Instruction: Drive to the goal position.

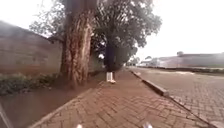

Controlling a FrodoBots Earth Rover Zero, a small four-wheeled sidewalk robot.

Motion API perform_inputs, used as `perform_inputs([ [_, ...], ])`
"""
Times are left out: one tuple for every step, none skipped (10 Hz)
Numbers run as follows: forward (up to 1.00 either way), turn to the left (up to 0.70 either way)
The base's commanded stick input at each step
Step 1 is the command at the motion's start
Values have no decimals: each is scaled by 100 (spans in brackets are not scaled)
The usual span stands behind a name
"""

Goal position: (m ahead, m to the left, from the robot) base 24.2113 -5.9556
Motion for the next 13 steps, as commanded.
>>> perform_inputs([
  [50, 16],
  [50, 10],
  [50, 20],
  [50, -50],
  [50, -50],
  [50, -50],
  [50, -50],
  [50, -50],
  [50, -50],
  [50, -50],
  [50, -46],
  [50, -41],
  [50, 8],
])
